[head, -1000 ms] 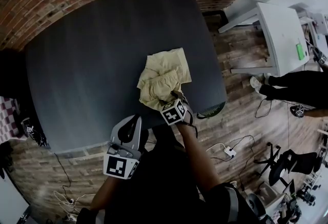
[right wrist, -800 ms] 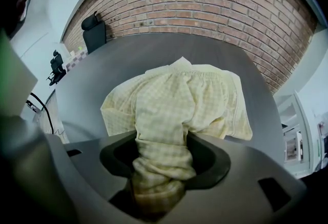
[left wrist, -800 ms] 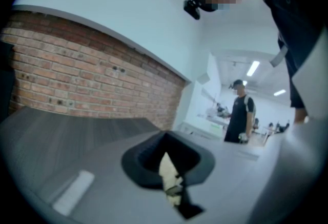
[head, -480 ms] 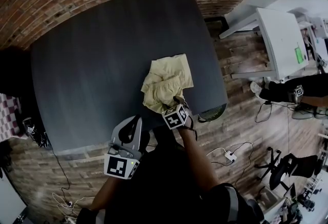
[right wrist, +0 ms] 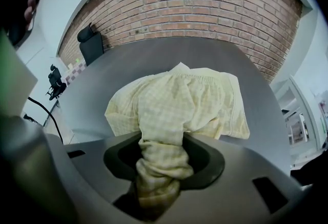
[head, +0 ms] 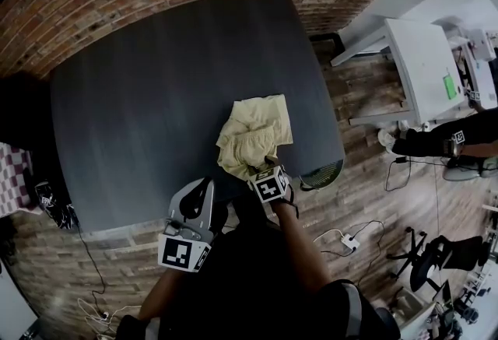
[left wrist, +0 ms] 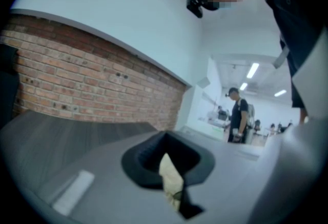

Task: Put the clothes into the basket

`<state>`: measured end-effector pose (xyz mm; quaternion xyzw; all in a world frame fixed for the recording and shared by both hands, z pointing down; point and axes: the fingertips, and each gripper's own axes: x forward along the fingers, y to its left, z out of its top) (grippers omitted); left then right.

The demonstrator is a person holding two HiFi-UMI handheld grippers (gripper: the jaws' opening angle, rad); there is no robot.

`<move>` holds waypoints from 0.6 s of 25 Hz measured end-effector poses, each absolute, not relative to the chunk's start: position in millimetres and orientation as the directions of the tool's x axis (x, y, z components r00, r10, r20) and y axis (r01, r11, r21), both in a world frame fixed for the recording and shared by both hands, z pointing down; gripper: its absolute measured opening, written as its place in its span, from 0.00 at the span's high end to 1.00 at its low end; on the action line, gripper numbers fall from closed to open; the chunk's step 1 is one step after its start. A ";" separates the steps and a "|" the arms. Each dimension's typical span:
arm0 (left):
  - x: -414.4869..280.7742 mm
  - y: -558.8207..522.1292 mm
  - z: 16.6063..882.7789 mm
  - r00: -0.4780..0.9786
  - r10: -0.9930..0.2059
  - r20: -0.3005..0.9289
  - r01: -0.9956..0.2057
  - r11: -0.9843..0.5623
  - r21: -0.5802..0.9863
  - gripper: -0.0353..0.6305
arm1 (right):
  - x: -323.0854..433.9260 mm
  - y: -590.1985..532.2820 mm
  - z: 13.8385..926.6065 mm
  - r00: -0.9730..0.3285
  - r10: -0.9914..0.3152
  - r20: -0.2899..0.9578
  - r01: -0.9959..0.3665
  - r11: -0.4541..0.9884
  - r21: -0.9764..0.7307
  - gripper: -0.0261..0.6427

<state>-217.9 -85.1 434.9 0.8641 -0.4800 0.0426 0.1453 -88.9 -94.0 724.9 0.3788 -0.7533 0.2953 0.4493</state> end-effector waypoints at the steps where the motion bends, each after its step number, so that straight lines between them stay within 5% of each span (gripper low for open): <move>1: -218.5 -84.6 434.3 0.536 -0.817 0.210 -0.841 -0.498 0.210 0.94 | -89.6 -93.8 723.1 -0.311 -0.311 0.898 -0.837 0.537 -0.104 0.69; 15: -233.5 -74.5 427.6 0.562 -0.808 0.176 -0.824 -0.527 0.209 0.94 | -98.3 -85.0 670.2 -0.329 -0.436 0.838 -0.854 0.516 -0.067 0.69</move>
